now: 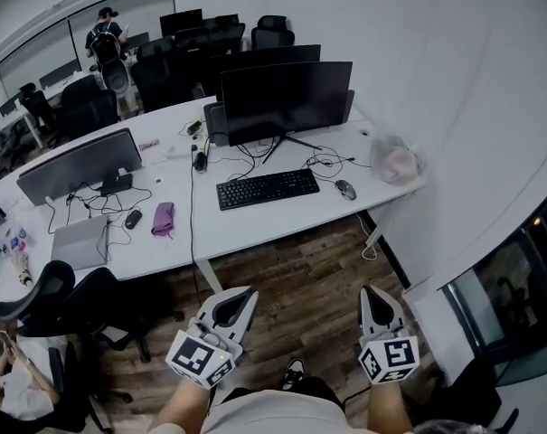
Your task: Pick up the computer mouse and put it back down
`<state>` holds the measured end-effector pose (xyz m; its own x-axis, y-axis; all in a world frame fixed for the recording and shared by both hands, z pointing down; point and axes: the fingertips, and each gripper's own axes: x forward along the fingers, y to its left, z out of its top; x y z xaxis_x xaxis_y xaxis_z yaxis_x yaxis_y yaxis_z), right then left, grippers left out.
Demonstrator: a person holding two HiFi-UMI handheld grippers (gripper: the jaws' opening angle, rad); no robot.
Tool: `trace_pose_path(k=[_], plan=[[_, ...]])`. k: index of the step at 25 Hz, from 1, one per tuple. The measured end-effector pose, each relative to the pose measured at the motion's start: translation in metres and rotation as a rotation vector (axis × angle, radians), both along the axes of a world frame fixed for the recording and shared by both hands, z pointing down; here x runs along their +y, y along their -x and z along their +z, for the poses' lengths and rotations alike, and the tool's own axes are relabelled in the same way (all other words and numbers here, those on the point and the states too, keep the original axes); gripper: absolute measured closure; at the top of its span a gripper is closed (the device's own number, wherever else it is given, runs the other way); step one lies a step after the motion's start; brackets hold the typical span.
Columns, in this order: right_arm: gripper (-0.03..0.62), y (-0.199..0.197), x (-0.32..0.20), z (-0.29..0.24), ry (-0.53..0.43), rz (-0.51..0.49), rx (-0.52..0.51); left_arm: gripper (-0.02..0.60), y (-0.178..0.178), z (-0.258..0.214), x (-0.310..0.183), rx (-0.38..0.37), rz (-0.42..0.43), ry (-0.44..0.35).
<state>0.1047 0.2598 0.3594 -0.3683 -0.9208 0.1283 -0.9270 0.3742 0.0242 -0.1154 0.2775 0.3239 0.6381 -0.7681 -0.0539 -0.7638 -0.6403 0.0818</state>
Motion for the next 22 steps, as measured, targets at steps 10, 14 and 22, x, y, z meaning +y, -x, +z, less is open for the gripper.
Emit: trace_pose_path(k=[10,14,22], plan=[[0.572,-0.041,-0.07,0.002,0.015,-0.04,-0.015,0.577,-0.042,0.0,-0.06,-0.009,-0.055,0.005],[0.572,-0.062,-0.093,0.007,0.017,-0.055,-0.022,0.577,-0.064,0.003,-0.078,-0.019,-0.071,0.005],[0.572,-0.088,-0.128,0.022,0.043,-0.05,-0.059,0.577,-0.092,0.009,-0.111,-0.051,-0.066,0.022]])
